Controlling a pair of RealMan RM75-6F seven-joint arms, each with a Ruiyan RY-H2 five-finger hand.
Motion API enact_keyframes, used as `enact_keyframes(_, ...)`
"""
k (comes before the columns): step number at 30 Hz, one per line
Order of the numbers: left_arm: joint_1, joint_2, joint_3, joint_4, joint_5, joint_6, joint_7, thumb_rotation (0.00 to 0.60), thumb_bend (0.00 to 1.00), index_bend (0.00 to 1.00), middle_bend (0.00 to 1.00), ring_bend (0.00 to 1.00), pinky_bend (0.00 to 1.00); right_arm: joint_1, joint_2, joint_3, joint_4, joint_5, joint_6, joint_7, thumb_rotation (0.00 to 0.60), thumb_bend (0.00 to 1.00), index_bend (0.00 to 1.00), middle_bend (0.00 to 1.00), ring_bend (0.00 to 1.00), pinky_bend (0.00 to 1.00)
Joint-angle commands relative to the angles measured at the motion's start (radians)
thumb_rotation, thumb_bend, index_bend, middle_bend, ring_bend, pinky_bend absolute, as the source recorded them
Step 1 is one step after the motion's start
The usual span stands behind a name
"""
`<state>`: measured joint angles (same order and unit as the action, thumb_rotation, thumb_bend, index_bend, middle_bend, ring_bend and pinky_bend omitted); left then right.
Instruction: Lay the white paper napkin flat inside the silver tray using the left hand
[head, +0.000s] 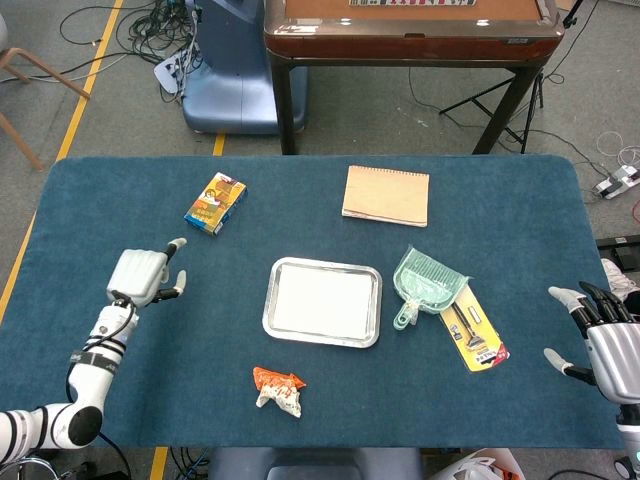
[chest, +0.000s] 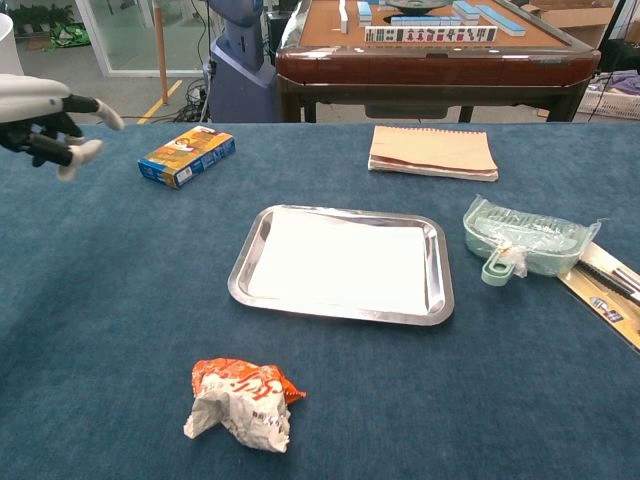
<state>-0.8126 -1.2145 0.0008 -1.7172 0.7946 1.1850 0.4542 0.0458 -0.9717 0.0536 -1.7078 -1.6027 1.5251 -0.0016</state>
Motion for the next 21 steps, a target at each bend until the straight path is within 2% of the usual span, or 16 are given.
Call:
enact_keyframes(1,0.086,0.043,0.019,-0.04,0.042,0.08,-0.058,0.34,0.47,0.16,0.45,0.45,0.72,0.008,0.009,-0.002,-0.003,-0.008,-0.009,-0.001,0.6,0.16,0.2,0.25,0.12,0.17)
enact_keyframes(2,0.114,0.053,0.025,-0.052,0.062,0.105,-0.073,0.358,0.46,0.16,0.43,0.43,0.67,0.013,0.014,-0.003,-0.005,-0.013,-0.015,-0.004,0.6,0.16,0.2,0.25,0.12,0.17)
enact_keyframes(6,0.202,0.08,0.049,-0.085,0.137,0.185,-0.119,0.362,0.41,0.16,0.35,0.33,0.49,0.03,0.024,-0.001,-0.012,-0.027,-0.028,-0.003,0.6,0.16,0.2,0.24,0.11,0.17)
enact_keyframes(12,0.322,0.107,0.087,-0.132,0.271,0.305,-0.155,0.325,0.36,0.15,0.26,0.23,0.29,0.057,0.047,-0.014,-0.012,-0.034,-0.08,0.031,0.6,0.19,0.19,0.21,0.11,0.17)
enact_keyframes(14,0.36,0.109,0.097,-0.146,0.317,0.348,-0.152,0.311,0.35,0.15,0.24,0.21,0.19,0.066,0.049,-0.015,-0.008,-0.034,-0.092,0.042,0.6,0.2,0.18,0.19,0.1,0.16)
enact_keyframes(21,0.466,0.109,0.129,-0.184,0.432,0.436,-0.135,0.284,0.33,0.15,0.22,0.19,0.14,0.07,0.036,-0.008,0.006,-0.005,-0.093,0.049,0.6,0.21,0.18,0.19,0.1,0.16)
